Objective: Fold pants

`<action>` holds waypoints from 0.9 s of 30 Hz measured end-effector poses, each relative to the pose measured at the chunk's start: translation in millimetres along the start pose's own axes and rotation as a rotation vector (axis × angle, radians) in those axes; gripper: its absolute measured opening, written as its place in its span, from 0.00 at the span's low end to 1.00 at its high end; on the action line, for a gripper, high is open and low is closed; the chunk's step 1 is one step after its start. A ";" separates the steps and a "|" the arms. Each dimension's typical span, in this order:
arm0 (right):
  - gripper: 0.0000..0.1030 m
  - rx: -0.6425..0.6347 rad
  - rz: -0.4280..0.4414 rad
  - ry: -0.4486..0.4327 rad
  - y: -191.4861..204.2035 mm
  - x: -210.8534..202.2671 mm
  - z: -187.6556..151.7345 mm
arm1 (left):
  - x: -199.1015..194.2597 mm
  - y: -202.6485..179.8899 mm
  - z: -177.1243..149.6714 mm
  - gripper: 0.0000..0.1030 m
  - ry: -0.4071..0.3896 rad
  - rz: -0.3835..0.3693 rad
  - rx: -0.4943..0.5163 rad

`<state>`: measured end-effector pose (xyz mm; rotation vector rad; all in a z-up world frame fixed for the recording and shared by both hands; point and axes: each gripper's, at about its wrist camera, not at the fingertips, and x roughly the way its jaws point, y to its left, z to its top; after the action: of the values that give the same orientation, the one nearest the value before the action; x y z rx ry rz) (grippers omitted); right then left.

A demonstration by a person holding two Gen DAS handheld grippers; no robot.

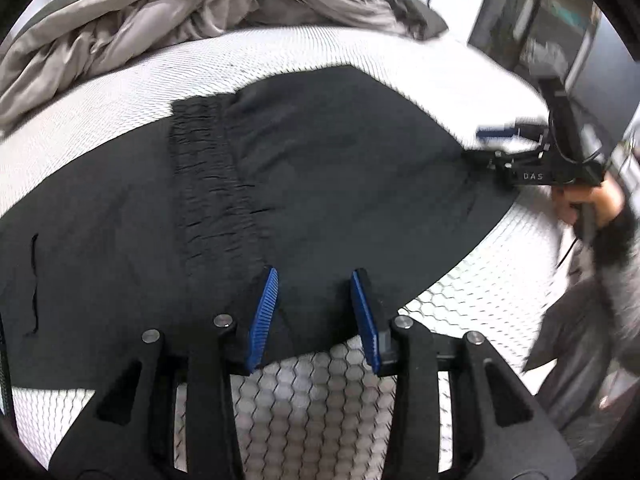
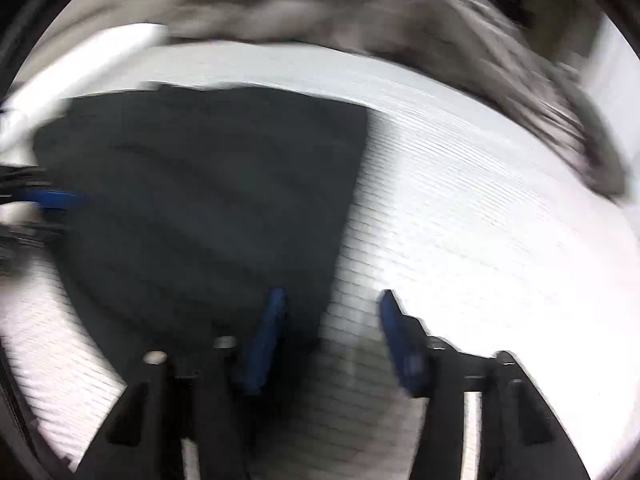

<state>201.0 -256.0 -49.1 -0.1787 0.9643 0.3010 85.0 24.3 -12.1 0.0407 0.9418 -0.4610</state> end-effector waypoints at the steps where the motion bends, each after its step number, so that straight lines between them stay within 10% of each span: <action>1: 0.61 0.065 0.072 -0.002 -13.0 -1.1 -0.3 | -10.4 4.8 1.7 0.34 -0.039 -0.003 -0.027; 8: 0.61 0.393 0.551 -0.016 -62.8 31.0 15.9 | -23.4 46.3 18.8 0.40 -0.148 0.079 -0.257; 12: 0.42 0.517 0.730 0.020 -57.4 62.2 24.6 | -8.6 61.0 18.6 0.40 -0.110 0.120 -0.337; 15: 0.14 0.533 0.695 0.036 -51.7 73.0 38.3 | -3.4 65.5 18.2 0.40 -0.101 0.147 -0.333; 18: 0.08 0.495 0.644 -0.005 -42.6 56.6 47.1 | -6.8 64.2 15.8 0.40 -0.123 0.162 -0.331; 24: 0.10 0.452 0.461 -0.035 -84.9 22.6 45.1 | -12.3 72.1 12.4 0.40 -0.129 0.178 -0.359; 27: 0.33 0.397 0.254 -0.017 -114.0 15.5 23.3 | -7.9 68.5 17.2 0.40 -0.119 0.206 -0.343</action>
<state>265.0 -354.4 -47.1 0.3105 1.0117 0.3360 121.6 85.0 -6.9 -0.1970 0.8779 -0.1064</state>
